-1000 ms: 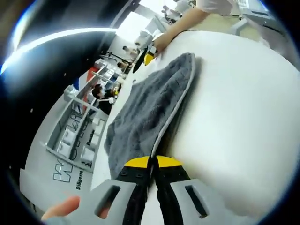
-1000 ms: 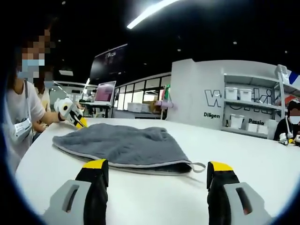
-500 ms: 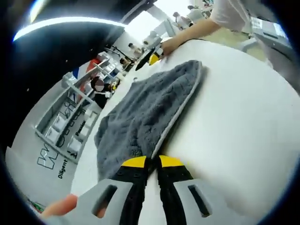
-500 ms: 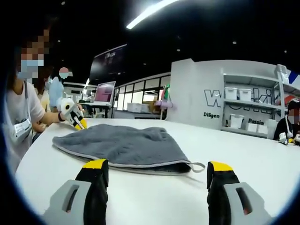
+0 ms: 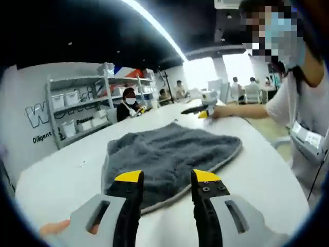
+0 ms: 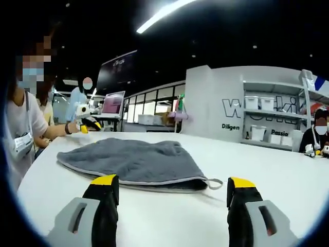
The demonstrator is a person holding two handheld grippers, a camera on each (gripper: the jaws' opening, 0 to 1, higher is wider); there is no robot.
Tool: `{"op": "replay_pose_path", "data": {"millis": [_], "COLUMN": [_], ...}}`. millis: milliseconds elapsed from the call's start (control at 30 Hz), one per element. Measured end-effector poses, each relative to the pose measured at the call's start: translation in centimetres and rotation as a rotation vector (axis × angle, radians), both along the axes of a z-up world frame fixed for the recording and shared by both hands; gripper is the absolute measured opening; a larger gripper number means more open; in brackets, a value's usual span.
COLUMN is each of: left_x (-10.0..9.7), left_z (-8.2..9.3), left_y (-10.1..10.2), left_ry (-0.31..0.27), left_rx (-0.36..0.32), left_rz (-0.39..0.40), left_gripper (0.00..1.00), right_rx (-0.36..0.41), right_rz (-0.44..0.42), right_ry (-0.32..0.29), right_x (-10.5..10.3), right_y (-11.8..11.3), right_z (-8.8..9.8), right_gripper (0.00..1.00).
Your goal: Fold the towel on the table until its edges align and the towel forms a compact rectangular stack.
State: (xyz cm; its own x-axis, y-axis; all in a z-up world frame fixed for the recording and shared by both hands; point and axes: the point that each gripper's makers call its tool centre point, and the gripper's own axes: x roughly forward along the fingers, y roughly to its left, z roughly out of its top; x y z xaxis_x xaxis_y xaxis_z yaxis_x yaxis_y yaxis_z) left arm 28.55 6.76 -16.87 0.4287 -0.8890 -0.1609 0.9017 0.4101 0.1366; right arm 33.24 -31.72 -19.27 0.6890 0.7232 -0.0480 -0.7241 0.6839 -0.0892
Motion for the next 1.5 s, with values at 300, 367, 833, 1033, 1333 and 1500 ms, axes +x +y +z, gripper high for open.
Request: {"op": "replay_pose_path", "data": {"millis": [300,367,833,1033,1333,1500], "left_x": [2.9,3.1,2.2,2.6,2.8,2.7], "left_z": [0.4,-0.3,-3.2,-3.6,-4.0,-4.2], "left_y": [4.5,4.8,4.2,4.7,5.0,4.9], "left_ry": [0.100,0.121,0.221,0.239,0.247,0.247], "left_rx": [-0.157,-0.150,-0.086,-0.082,-0.084,-0.078], "left_rz": [0.067,0.069,0.005,0.021,0.034,0.036], "left_gripper": [0.76,0.82,0.99,0.99,0.99,0.99], "right_rx": [0.005,0.006,0.015,0.011,0.005,0.008], "right_rz": [-0.014,-0.015,-0.018,-0.016,-0.013,-0.013], "right_ry": [0.002,0.002,0.009,0.012,0.016,0.017], "right_x": [0.2,0.2,0.2,0.0,0.0,0.0], "right_y": [-0.3,-0.3,-0.3,-0.1,-0.1,-0.1], "right_z": [0.1,0.1,0.0,-0.1,-0.2,-0.2], "right_gripper": [0.88,0.88,0.89,0.90,0.90,0.91]}}
